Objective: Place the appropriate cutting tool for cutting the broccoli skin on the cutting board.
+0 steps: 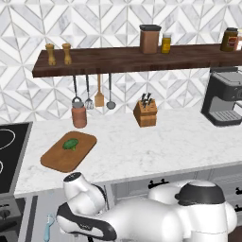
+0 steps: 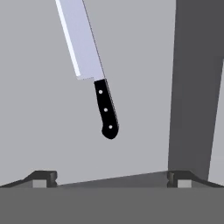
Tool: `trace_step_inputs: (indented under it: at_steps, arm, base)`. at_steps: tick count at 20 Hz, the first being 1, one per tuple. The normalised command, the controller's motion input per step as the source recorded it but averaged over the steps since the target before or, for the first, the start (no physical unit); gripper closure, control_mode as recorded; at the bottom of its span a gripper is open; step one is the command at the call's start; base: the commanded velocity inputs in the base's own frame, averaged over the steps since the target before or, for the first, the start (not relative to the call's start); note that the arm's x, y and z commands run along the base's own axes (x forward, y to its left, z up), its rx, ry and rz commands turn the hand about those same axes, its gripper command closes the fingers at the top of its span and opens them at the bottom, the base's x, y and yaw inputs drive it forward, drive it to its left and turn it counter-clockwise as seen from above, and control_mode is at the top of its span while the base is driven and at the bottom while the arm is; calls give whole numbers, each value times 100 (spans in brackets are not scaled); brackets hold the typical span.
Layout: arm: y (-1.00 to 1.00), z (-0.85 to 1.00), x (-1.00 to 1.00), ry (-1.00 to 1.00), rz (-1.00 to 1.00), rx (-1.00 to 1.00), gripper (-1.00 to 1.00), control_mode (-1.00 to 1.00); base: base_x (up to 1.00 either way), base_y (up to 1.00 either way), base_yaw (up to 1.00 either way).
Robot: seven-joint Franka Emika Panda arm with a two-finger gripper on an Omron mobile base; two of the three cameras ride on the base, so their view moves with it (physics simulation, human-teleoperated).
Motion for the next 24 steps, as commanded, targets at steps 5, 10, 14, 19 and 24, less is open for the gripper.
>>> trace_step_inputs:
  at_steps: [5,10,14,19,24]
  arm:
    - [0,-33,0,-13,1,1,-100,-100]
    - [0,-23,28,0,0,6,-100,-100]
    - [0,-28,29,0,1,6,-100,-100]
    - [0,-41,8,0,1,3,-100,-100]
    - [0,-44,3,0,0,1,-100,-100]
  base:
    - [0,0,0]
    - [0,0,0]
    - [0,0,0]
    - [0,0,0]
    - [0,0,0]
